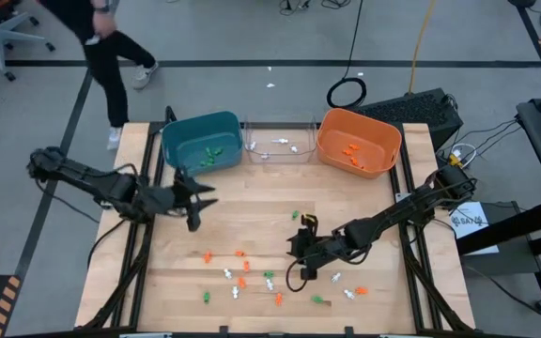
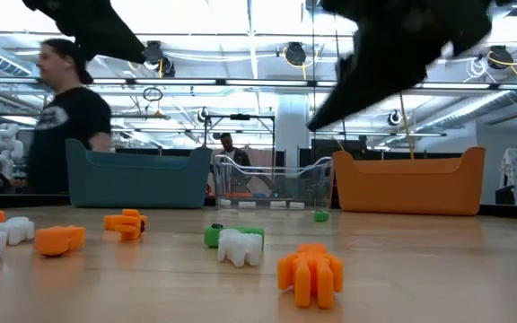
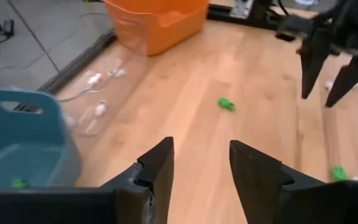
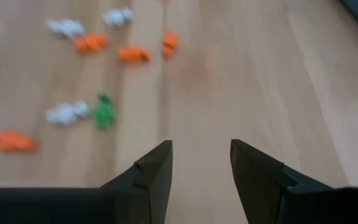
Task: Sort Halloween decoration
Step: Put the orange skeleton toy into the orange bin
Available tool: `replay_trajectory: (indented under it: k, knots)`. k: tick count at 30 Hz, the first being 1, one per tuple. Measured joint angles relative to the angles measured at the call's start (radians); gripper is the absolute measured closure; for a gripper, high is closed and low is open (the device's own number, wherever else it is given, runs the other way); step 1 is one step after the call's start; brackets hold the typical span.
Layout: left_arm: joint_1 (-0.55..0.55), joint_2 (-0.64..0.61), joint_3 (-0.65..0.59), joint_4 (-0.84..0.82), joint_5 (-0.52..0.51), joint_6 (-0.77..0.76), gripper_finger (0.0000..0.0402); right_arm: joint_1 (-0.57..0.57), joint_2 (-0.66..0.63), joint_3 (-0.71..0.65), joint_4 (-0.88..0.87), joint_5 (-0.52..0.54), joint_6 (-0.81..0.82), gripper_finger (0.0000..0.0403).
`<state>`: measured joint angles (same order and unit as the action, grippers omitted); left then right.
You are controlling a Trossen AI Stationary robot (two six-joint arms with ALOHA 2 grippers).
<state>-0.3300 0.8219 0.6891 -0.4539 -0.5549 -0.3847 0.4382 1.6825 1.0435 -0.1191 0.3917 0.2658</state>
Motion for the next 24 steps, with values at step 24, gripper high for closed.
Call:
replay_trajectory:
  k: [24]
  knots:
    - [-0.429, 0.449, -0.001, 0.252, -0.270, -0.316, 0.0284, -0.080, 0.311, 0.141, 0.436, -0.021, 0.044, 0.0234]
